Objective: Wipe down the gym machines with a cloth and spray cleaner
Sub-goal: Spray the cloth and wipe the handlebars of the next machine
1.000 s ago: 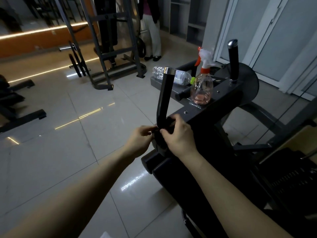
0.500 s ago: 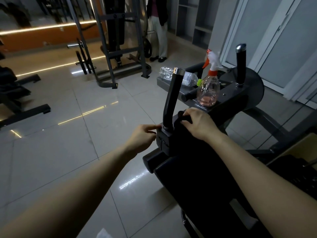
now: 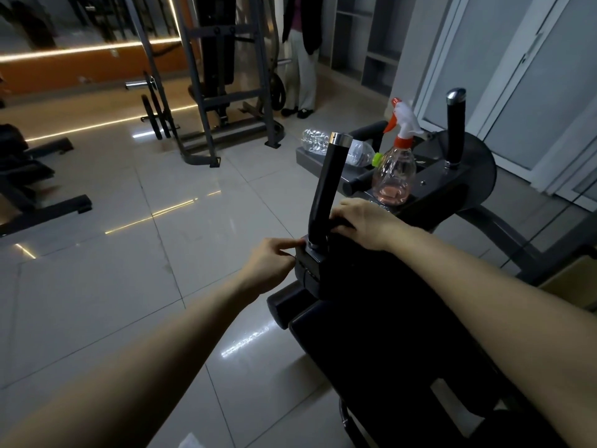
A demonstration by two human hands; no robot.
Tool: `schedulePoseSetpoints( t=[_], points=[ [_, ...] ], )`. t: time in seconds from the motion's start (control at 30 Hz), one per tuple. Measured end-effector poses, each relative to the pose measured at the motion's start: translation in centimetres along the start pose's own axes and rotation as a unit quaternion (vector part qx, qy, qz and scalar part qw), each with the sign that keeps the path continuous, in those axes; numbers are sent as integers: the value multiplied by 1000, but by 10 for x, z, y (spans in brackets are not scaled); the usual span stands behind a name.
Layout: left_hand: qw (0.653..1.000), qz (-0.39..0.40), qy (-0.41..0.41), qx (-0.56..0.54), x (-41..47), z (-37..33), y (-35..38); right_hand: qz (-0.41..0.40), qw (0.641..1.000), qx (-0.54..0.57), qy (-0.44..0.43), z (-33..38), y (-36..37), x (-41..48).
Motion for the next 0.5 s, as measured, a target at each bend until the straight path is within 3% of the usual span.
schedulePoseSetpoints(
  t=[0.1,0.3,0.37,0.5],
  points=[
    [1000,12,3,6,-3,0,4,-12,994,80,76,5,13,10],
    [999,24,0,-35,-3,10,9,-154,948,132,244,20,22,-45],
    [997,35,7,-65,-6,8,12,-183,905,272,270,19,35,-57],
    [984,-6,-10,-180,-12,15,6,-200,771,537,278,20,59,-64]
  ],
)
Point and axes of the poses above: each hand's wrist, its own x-axis towards the middle knuckle, its own y-axis out of the palm, z = x × y, the point moved 10 cm from there along x, towards the middle knuckle
